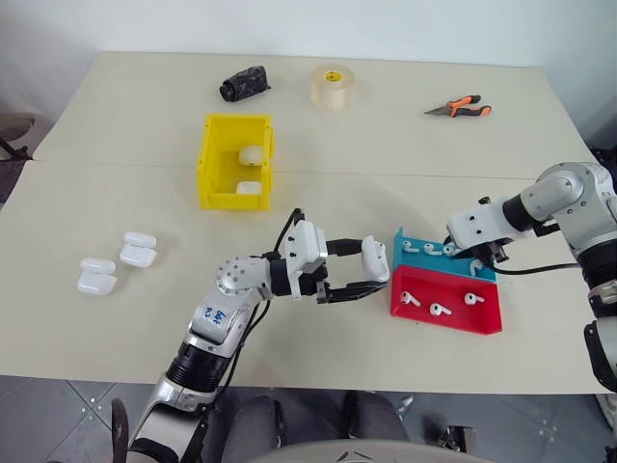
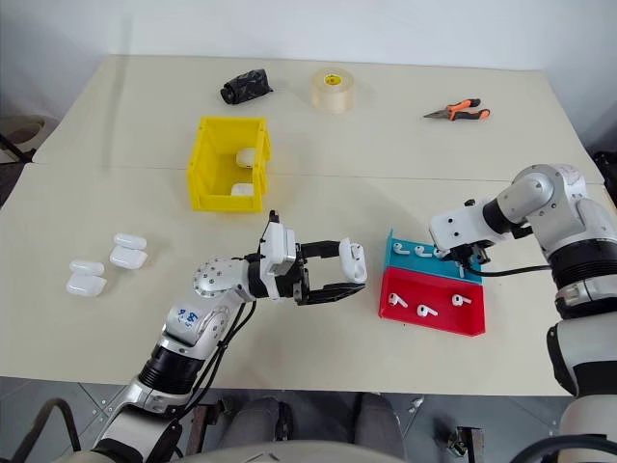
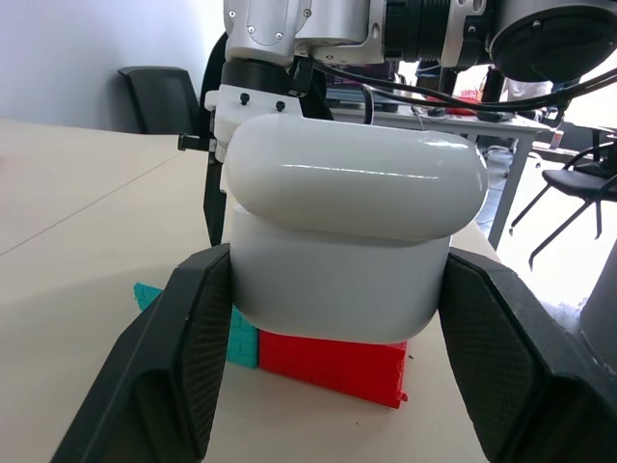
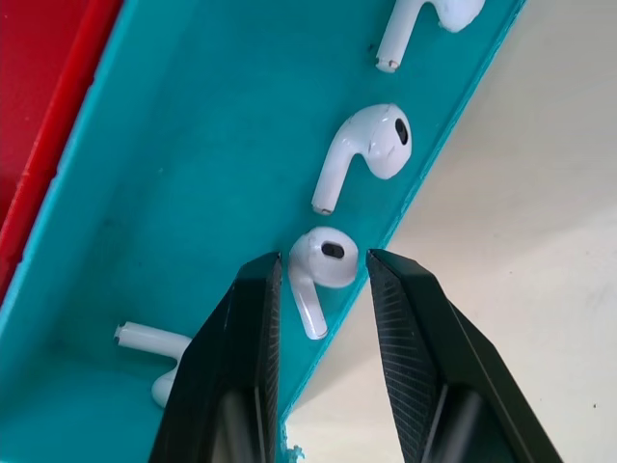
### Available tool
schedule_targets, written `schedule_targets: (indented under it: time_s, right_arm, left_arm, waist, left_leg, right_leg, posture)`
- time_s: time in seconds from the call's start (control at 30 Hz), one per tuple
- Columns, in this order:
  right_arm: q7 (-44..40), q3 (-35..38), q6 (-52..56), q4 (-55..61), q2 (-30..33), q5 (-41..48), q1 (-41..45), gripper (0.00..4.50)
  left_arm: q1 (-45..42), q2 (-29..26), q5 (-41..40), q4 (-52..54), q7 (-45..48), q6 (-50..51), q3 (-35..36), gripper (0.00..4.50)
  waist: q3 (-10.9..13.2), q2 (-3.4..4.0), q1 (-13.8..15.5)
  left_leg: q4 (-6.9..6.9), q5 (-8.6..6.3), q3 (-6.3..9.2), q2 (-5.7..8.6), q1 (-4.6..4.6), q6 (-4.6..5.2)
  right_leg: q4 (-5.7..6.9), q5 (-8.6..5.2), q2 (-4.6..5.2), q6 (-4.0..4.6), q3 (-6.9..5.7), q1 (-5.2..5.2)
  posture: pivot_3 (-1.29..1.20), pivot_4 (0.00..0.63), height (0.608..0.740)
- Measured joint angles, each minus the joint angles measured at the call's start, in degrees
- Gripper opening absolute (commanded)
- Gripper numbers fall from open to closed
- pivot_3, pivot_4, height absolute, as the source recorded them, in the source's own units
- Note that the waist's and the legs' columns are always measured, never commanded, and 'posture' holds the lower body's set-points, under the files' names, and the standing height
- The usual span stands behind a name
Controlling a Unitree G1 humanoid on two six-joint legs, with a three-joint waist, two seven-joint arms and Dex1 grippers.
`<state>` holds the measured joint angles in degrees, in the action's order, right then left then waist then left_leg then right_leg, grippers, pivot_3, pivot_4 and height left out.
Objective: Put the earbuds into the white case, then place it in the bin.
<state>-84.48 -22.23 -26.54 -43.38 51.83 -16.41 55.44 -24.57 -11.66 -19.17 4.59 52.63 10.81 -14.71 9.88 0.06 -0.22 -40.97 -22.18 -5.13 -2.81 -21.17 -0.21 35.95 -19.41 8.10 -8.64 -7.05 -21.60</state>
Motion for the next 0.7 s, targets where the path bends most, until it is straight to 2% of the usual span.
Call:
schedule_targets:
  time_s: [0.13, 0.27, 0.7]
  right_arm:
    - [-0.26, 0.01, 0.17, 0.19, -0.19, 0.25, -0.01, 1.45]
    - [-0.66, 0.00, 0.47, 0.35, -0.19, 0.33, -0.12, 0.55]
    - [-0.74, 1.47, 4.44, 3.26, 0.11, 2.30, -1.92, 0.52]
  left_arm:
    - [0.00, 0.01, 0.00, 0.32, -0.01, 0.11, 0.01, 2.82]
    - [0.00, 0.05, -0.01, 0.73, -0.05, 0.19, 0.03, 2.82]
    - [0.01, 0.28, -0.04, 1.14, -0.05, 0.44, 0.03, 2.82]
  waist:
    - [0.00, 0.00, 0.01]
    - [0.00, 0.00, 0.01]
    - [0.00, 0.00, 0.06]
  left_leg:
    - [0.00, 0.00, 0.00, 0.00, 0.00, 0.00]
    - [0.00, 0.00, 0.00, 0.00, 0.00, 0.00]
    - [0.00, 0.00, 0.00, 0.00, -0.01, 0.00]
  right_leg:
    - [0.00, 0.00, 0.00, 0.00, 0.00, 0.00]
    - [0.00, 0.00, 0.00, 0.00, 0.00, 0.00]
    - [0.00, 0.00, 0.00, 0.00, 0.00, 0.00]
  posture:
    - [0.00, 0.150, 0.740]
    - [0.00, 0.150, 0.740]
    - [0.00, 0.150, 0.740]
